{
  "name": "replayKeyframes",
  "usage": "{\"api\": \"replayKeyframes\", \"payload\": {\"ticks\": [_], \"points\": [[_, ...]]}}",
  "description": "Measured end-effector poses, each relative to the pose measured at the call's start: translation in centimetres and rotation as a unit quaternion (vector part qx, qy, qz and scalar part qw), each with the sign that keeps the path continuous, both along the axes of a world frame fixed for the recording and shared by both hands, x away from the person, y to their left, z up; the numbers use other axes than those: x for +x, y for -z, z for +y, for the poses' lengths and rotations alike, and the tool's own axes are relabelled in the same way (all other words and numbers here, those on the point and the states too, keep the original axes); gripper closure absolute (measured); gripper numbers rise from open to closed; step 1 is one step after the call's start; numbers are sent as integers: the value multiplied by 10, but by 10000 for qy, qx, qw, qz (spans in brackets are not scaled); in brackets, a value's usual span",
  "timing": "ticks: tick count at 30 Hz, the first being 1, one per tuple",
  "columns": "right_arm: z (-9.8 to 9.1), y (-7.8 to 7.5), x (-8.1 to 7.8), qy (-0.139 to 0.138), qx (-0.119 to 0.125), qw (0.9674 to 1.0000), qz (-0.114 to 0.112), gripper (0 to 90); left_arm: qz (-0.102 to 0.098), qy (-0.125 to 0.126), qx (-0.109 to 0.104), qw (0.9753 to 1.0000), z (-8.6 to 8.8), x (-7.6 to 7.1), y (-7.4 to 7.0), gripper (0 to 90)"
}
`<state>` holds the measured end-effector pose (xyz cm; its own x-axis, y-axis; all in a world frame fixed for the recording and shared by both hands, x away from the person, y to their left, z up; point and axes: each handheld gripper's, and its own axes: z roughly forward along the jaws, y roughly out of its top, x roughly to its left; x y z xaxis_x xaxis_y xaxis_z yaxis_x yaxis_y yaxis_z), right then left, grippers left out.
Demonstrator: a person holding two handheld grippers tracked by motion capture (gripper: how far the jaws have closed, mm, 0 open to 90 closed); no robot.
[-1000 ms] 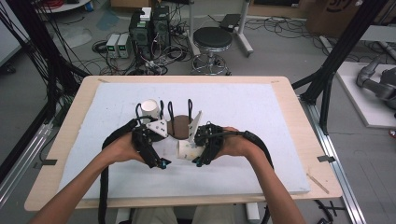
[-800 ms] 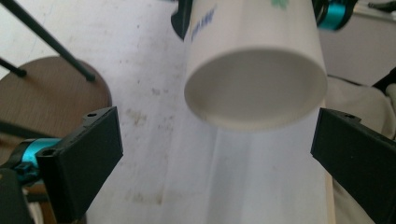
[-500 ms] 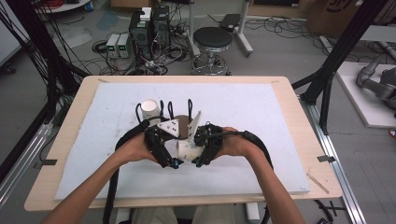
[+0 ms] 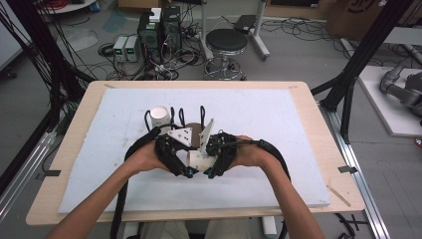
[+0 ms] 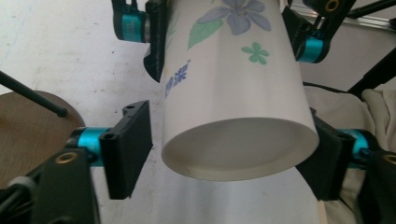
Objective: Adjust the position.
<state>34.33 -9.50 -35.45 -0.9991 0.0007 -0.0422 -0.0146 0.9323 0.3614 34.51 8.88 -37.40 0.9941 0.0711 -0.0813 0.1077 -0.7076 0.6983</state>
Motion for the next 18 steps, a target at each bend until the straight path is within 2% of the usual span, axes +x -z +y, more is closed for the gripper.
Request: {"api": "replayKeyframes", "payload": {"ticks": [2, 11, 14, 16, 18], "points": [[0, 0, 1, 8, -47, 10000, -1, 309, -12, 55, -10, 10000, 0, 0, 0, 348], [-1, 2, 3, 52, -29, 10000, -2, 307, -55, 55, 34, 10000, 0, 1, 1, 365], [-1, 4, 3, 22, -17, 10000, 12, 263, -82, 90, 57, 9999, 0, 0, 1, 364], [0, 5, 3, 48, 77, 10000, -19, 142, -94, 98, 69, 9999, 0, -1, 1, 365], [-1, 5, 3, 54, 162, 9998, -34, 143, -93, 110, 89, 9999, -1, -1, 1, 365]]}}
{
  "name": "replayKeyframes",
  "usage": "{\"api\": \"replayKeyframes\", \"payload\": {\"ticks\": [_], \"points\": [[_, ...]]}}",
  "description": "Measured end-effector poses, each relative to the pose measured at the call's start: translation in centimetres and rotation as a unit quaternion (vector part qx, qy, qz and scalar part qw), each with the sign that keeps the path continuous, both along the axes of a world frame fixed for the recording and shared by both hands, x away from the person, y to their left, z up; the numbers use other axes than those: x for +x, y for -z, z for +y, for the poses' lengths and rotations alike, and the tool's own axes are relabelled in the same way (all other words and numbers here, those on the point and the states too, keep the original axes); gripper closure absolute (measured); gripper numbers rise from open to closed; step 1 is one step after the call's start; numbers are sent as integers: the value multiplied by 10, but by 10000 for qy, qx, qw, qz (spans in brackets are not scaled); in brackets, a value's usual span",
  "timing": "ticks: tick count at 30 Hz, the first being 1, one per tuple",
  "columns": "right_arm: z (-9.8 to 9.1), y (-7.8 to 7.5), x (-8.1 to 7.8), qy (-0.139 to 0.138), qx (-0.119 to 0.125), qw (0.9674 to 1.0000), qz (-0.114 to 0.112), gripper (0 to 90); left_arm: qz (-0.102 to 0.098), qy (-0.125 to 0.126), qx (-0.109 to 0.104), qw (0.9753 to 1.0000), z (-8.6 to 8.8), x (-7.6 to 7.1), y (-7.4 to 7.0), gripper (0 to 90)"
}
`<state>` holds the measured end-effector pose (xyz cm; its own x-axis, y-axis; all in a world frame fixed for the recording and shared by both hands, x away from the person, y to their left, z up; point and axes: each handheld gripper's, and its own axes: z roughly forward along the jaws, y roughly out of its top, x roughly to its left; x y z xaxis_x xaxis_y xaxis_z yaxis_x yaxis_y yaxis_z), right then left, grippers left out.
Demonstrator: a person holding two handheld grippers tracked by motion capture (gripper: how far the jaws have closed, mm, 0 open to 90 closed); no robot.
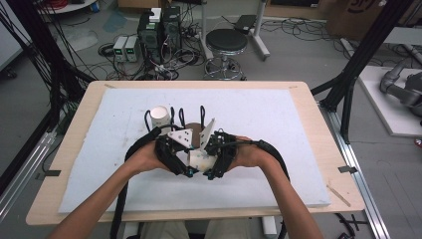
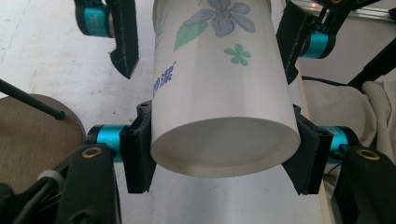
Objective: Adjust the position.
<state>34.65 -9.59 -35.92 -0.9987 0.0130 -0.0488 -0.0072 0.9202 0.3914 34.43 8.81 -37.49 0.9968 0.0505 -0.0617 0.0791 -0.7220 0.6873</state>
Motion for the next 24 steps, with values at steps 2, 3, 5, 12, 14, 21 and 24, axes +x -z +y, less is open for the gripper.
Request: {"api": "replayKeyframes", "payload": {"ticks": [2, 3, 5, 12, 14, 21, 24], "points": [[-1, 0, 0, -7, 82, 10000, 8, 142, 2, 1, 28, 10000, 0, 0, 0, 365], [-1, -1, 0, -5, 75, 10000, 17, 142, -21, -19, 34, 10000, 0, 0, 0, 365], [-2, -2, 0, -5, 106, 9999, 15, 142, -3, -30, 16, 10000, 0, 1, 0, 365], [-7, -8, 0, 15, 387, 9992, -11, 143, 15, -8, -77, 10000, 4, 0, 3, 365], [-12, -12, 1, -15, 616, 9981, -17, 142, 52, -91, -251, 9996, 9, -1, 6, 365], [-32, -25, 0, 138, 1219, 9924, -12, 142, -1, -263, -561, 9981, 28, -5, 7, 365], [-39, -27, 0, 213, 1368, 9904, -19, 142, 2, -340, -685, 9971, 34, -6, 6, 365]]}}
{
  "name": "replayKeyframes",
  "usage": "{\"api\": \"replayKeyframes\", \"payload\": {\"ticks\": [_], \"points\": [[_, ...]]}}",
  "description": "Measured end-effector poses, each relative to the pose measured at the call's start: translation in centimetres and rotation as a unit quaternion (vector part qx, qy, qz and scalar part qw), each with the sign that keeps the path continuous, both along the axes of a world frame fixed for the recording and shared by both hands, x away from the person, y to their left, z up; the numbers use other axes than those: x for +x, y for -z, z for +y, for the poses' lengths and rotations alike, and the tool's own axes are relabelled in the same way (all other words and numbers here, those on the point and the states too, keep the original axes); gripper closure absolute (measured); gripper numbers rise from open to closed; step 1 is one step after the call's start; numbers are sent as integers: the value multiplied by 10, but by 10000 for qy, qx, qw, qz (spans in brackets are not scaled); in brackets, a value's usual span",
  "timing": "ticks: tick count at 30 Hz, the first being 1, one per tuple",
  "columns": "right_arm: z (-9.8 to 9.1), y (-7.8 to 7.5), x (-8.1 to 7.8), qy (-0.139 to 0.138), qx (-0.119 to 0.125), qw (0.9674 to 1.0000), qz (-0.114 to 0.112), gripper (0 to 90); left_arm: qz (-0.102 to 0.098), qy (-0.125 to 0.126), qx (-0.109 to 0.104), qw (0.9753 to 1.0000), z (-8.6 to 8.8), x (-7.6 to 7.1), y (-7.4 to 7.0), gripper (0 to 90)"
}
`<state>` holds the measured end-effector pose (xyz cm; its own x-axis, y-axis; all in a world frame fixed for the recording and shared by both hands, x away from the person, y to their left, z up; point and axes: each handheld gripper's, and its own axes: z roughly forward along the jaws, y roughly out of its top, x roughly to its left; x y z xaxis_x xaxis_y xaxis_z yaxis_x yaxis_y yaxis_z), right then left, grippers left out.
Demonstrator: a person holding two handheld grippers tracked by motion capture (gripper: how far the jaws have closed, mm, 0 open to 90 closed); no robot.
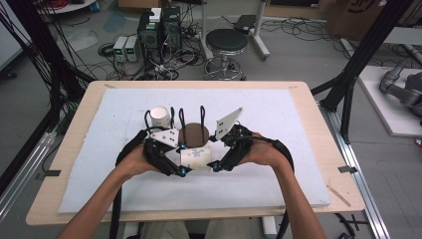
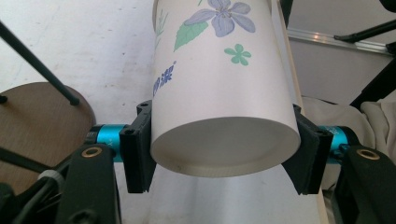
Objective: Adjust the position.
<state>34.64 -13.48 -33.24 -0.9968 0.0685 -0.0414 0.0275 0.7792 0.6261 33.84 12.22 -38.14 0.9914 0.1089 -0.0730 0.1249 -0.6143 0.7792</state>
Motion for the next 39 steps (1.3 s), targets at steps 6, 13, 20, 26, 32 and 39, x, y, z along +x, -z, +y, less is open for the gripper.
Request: {"api": "replayKeyframes", "payload": {"ticks": [6, 13, 20, 26, 32, 39], "points": [[-9, 2, 0, 88, 120, 9999, -30, 143, -7, -94, -188, 9998, 10, -1, 3, 364], [-20, 4, -1, 123, 785, 9968, 11, 144, -20, -214, -826, 9964, 19, -3, 9, 364], [-31, 14, -2, 284, 1535, 9877, 60, 144, -58, -324, -1618, 9863, 24, -5, 15, 364], [-39, 27, -4, 427, 2129, 9760, 167, 144, -106, -352, -1949, 9801, 25, -7, 20, 364], [-42, 40, -4, 480, 2727, 9605, 291, 146, -133, -365, -2367, 9708, 27, -11, 25, 364], [-42, 53, -4, 499, 3035, 9506, 419, 148, -101, -439, -2485, 9676, 29, -11, 30, 364]]}}
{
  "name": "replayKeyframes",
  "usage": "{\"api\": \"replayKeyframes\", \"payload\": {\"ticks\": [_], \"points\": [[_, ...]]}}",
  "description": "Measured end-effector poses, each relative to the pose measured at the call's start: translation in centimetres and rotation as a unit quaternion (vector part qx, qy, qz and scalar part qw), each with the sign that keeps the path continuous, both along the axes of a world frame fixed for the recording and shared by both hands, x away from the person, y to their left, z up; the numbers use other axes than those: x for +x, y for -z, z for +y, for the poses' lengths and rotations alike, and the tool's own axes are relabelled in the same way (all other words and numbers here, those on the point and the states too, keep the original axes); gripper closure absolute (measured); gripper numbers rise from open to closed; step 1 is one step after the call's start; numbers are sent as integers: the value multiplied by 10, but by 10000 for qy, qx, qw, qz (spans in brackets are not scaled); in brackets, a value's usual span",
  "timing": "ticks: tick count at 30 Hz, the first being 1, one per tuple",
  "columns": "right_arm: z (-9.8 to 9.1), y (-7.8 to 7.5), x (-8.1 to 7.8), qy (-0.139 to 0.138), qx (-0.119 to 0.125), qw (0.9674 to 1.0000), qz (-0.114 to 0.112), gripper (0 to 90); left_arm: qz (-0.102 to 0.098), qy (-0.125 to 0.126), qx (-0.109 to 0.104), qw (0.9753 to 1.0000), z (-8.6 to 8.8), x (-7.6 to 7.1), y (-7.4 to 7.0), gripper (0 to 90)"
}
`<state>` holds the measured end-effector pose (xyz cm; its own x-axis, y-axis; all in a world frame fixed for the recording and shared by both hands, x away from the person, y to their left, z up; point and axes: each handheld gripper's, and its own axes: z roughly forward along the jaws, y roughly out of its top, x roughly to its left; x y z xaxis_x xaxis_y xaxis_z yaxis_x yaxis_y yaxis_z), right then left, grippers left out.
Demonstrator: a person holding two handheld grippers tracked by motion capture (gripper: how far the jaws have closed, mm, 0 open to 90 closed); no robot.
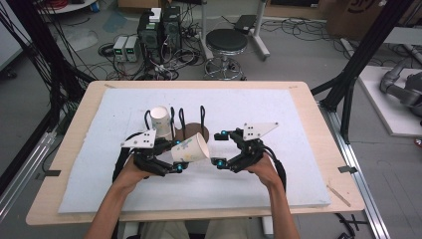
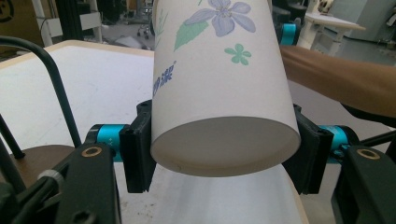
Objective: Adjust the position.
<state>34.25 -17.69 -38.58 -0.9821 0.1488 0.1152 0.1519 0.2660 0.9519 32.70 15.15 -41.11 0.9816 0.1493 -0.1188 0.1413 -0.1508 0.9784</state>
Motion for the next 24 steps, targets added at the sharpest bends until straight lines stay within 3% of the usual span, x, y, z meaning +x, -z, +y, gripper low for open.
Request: {"api": "replayKeyframes", "payload": {"ticks": [24], "points": [[22, 7, 2, -407, 171, 9989, 137, 151, -123, 271, -113, 9995, -19, 0, -3, 364]]}}
